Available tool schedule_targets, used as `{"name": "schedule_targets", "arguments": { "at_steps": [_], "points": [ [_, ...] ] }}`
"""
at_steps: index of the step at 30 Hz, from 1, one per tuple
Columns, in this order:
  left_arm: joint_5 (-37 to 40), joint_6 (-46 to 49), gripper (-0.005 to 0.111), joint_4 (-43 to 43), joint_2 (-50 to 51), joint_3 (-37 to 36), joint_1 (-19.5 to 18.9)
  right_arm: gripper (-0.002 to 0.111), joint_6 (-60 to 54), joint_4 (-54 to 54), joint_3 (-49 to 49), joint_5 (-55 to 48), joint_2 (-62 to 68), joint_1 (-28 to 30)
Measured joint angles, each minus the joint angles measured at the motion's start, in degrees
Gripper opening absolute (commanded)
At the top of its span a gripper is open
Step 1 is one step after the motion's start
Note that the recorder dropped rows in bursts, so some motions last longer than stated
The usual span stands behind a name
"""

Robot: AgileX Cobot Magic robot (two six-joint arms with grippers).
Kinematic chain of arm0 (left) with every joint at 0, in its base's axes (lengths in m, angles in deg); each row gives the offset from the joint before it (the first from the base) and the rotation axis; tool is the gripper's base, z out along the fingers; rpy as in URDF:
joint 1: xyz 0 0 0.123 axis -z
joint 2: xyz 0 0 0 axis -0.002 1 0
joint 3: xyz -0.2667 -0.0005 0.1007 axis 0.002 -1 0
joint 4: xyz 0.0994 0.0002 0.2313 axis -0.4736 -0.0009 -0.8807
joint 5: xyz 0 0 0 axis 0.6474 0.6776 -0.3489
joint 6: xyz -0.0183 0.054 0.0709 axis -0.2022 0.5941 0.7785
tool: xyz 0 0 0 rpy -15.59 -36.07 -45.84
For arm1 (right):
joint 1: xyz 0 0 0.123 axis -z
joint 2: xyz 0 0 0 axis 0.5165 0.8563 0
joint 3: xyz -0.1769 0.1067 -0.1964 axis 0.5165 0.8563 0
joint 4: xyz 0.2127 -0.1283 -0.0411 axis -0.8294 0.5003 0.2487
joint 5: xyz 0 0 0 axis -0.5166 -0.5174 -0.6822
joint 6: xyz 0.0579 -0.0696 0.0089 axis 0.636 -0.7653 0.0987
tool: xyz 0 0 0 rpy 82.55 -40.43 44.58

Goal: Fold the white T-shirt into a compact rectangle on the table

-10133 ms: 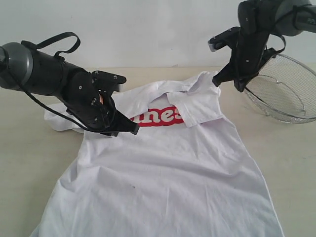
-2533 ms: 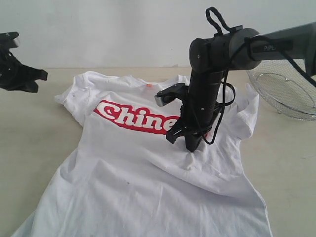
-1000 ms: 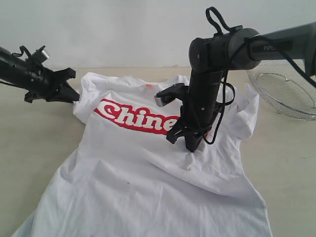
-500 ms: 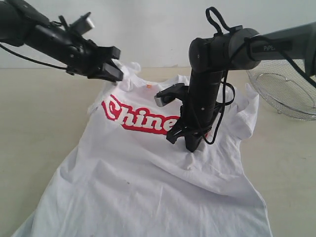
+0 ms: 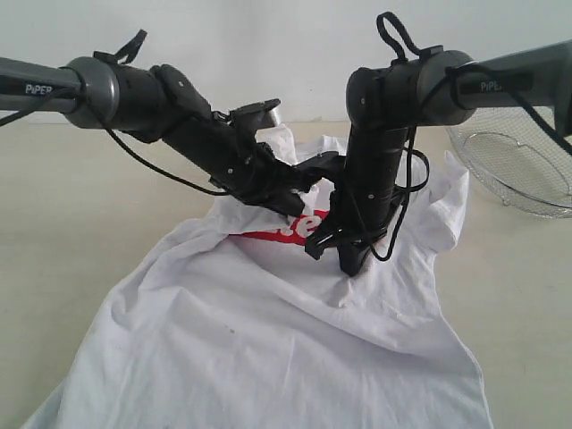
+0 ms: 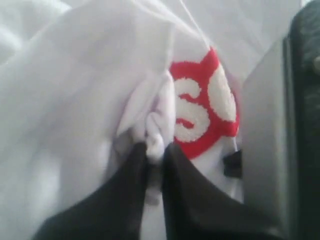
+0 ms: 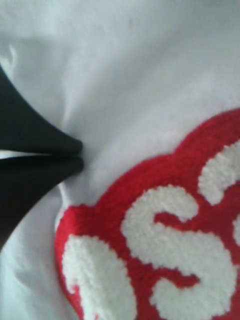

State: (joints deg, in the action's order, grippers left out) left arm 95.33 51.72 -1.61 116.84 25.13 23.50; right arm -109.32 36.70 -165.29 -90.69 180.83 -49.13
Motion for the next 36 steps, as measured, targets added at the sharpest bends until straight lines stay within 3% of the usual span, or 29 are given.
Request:
{"name": "schedule_targets", "arguments": {
  "at_steps": [2,4,11,19,30,33,36],
  "points": [
    [-0.13,0.32,0.043,-0.57,-2.79,0.68,-0.48,0.000,-0.13,0.00,0.00,0.00,0.00,0.00],
    [-0.13,0.86,0.056,-2.21,-5.71,1.07,-1.47,0.000,1.91,1.05,0.00,-0.11,0.00,0.00],
    [-0.03,-0.51,0.052,-5.05,-8.94,1.07,-4.68,0.000,9.07,4.90,0.37,-0.11,-0.92,-0.67],
    [-3.18,-7.57,0.052,-15.72,-8.41,1.07,-10.21,0.000,9.19,7.69,1.17,-5.89,-2.11,-0.07],
    [-2.87,-8.19,0.052,-14.98,-2.11,1.07,-12.00,0.000,9.31,7.49,1.50,-6.57,-2.11,0.47],
    [-2.87,-8.19,0.047,-13.69,-1.13,1.07,-12.00,0.000,9.31,7.25,1.50,-6.57,-2.11,0.47],
    [-2.10,-8.19,0.034,-10.71,-0.82,1.07,-12.00,0.000,9.31,7.25,1.50,-6.57,-2.11,0.47]
  ]
}}
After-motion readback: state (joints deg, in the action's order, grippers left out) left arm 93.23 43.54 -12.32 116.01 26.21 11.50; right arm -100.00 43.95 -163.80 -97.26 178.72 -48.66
